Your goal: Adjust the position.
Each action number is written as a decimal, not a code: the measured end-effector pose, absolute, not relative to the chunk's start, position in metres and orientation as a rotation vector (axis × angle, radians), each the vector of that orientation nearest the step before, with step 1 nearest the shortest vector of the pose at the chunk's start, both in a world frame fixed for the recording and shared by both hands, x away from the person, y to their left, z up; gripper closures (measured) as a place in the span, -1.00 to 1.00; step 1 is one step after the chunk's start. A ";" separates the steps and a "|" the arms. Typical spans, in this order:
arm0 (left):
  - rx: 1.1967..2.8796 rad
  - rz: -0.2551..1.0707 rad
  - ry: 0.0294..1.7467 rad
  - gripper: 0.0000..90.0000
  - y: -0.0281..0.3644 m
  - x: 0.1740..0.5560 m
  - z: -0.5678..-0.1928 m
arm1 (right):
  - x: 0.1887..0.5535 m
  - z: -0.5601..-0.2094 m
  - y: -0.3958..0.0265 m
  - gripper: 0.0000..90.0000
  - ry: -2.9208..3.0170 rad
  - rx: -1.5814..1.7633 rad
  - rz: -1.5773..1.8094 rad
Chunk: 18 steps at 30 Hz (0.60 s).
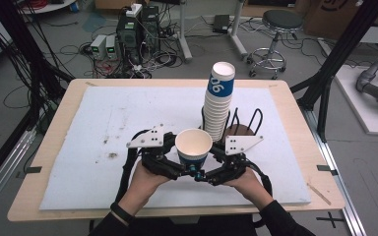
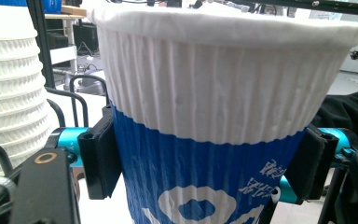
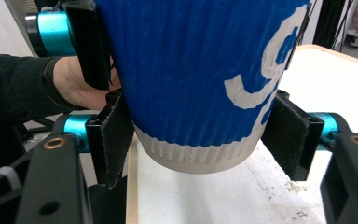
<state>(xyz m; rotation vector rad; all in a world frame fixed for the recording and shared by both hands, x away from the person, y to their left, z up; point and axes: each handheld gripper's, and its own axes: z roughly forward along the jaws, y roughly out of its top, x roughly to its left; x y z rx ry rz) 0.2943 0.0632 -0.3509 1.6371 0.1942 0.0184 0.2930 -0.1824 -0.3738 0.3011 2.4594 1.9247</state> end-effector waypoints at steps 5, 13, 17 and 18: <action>1.633 0.016 0.191 -0.55 0.062 0.294 -0.349 | 0.293 -0.375 -0.183 -0.32 2.454 0.288 1.926; 1.618 0.020 0.194 -0.63 0.065 0.293 -0.342 | 0.293 -0.377 -0.181 -0.32 2.464 0.275 1.908; 1.621 0.020 0.189 -0.55 0.065 0.293 -0.342 | 0.293 -0.377 -0.181 -0.31 2.466 0.281 1.905; 1.620 0.020 0.190 -0.54 0.065 0.293 -0.342 | 0.293 -0.377 -0.181 -0.31 2.469 0.279 1.903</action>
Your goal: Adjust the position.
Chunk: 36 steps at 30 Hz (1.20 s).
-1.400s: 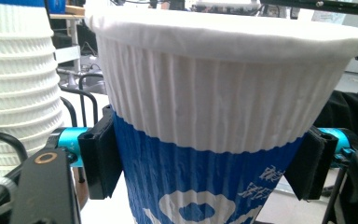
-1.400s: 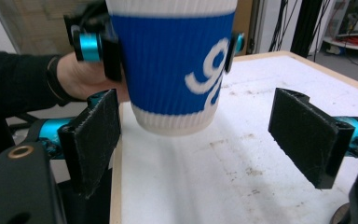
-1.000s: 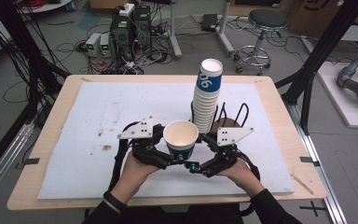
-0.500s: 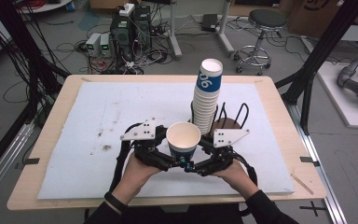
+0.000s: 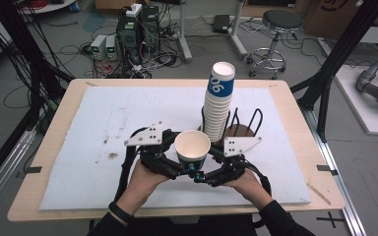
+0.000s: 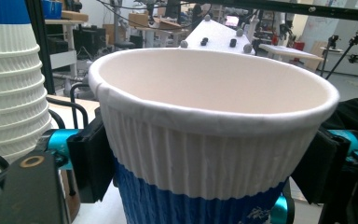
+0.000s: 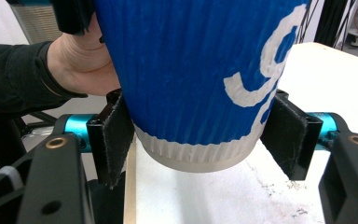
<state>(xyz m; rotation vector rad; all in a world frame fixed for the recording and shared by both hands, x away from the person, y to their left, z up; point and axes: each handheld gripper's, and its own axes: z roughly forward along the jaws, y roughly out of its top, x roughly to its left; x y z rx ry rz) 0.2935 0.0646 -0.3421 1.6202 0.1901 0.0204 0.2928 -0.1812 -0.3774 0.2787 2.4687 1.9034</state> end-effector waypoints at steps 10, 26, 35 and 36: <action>1.616 0.024 0.190 -0.50 0.065 0.293 -0.343 | 0.292 -0.377 -0.181 -0.42 2.477 0.287 1.919; 1.634 0.014 0.184 -0.49 0.060 0.293 -0.349 | 0.291 -0.370 -0.180 -0.42 2.425 0.304 1.983; 1.608 -0.003 0.177 -0.63 0.062 0.292 -0.344 | 0.291 -0.371 -0.180 -0.41 2.420 0.270 1.965; 1.605 0.002 0.174 -0.63 0.062 0.292 -0.343 | 0.291 -0.371 -0.180 -0.41 2.420 0.269 1.965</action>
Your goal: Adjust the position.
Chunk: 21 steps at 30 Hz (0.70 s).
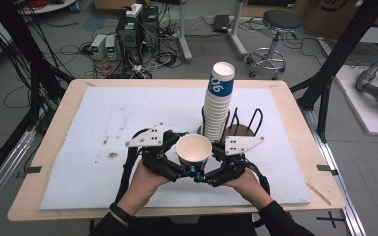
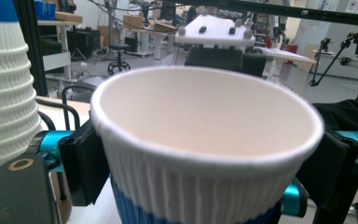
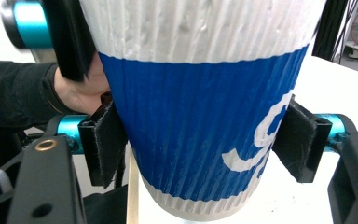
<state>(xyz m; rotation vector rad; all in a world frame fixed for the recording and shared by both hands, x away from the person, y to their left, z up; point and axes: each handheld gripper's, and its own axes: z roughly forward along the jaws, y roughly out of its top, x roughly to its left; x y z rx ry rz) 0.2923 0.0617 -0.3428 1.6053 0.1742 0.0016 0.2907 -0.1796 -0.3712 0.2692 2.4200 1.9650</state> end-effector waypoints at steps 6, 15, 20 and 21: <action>1.614 0.016 0.173 -0.63 0.061 0.291 -0.342 | 0.290 -0.372 -0.179 -0.41 2.418 0.266 1.969; 1.615 0.036 0.170 -0.53 0.063 0.291 -0.342 | 0.291 -0.372 -0.178 -0.40 2.436 0.271 1.965; 1.618 0.043 0.176 -0.52 0.065 0.292 -0.343 | 0.291 -0.372 -0.179 -0.47 2.441 0.269 1.931; 1.620 0.041 0.178 -0.52 0.065 0.292 -0.343 | 0.291 -0.372 -0.179 -0.48 2.444 0.275 1.923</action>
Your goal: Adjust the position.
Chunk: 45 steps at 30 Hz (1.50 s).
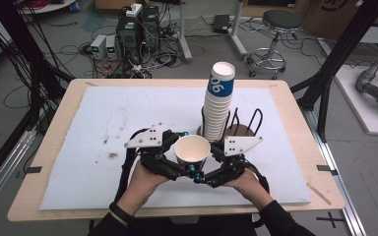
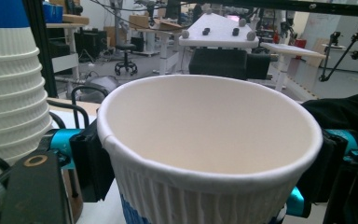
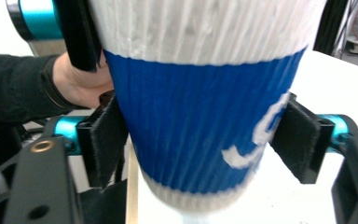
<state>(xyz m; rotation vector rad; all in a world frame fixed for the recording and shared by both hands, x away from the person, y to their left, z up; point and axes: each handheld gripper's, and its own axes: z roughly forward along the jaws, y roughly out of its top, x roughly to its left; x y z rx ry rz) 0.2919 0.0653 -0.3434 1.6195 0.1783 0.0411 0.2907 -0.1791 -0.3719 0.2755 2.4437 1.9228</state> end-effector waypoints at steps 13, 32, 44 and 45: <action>1.634 0.090 0.215 -0.52 0.083 0.295 -0.347 | 0.295 -0.369 -0.197 -0.55 2.412 0.327 1.862; 1.631 0.176 0.303 -0.52 0.124 0.300 -0.364 | 0.302 -0.375 -0.247 -0.55 2.288 0.498 1.769; 1.629 0.250 0.316 -0.52 0.129 0.297 -0.365 | 0.299 -0.372 -0.266 -0.55 2.219 0.531 1.762; 1.626 0.246 0.314 -0.52 0.128 0.297 -0.364 | 0.299 -0.372 -0.266 -0.55 2.216 0.529 1.760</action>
